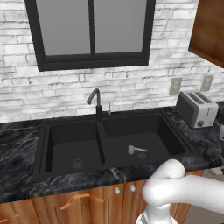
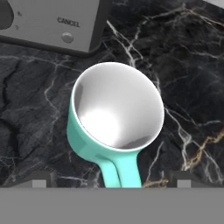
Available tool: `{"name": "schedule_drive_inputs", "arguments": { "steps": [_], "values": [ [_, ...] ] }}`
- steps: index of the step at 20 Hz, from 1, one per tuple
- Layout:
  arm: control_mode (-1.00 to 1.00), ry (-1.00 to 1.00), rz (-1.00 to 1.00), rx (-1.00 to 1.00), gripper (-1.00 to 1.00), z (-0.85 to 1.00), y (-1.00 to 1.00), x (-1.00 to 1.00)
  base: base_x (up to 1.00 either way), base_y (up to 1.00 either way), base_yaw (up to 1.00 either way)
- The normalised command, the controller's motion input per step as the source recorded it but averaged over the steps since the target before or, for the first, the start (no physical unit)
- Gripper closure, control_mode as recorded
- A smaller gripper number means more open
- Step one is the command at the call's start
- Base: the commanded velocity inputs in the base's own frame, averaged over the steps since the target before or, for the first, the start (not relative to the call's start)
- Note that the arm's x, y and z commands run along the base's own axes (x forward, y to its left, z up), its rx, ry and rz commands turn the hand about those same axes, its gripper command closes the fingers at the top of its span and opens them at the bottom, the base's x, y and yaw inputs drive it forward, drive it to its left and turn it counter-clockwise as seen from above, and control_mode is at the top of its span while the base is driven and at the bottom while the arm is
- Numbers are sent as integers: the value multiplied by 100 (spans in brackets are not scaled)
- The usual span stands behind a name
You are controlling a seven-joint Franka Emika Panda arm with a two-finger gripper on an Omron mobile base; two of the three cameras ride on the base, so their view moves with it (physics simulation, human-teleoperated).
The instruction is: Move any existing items from the left basin to the right basin for drying. Then move the mug from the counter to the left basin of the sink for washing.
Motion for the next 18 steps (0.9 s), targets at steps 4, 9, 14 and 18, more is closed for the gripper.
{"name": "schedule_drive_inputs", "arguments": {
  "steps": [4, 9, 14, 18],
  "values": [
    [-100, 1, 5, 1, -100, -4, -6, 10, 0, 0, 0],
    [-100, 1, 4, 1, -100, -3, -7, 5, 0, 0, 0],
    [-100, 0, 3, 0, -100, -4, -7, 5, 0, 0, 0],
    [-100, 0, 2, 0, -100, -12, -4, 1, 0, 0, 0]
  ]
}}
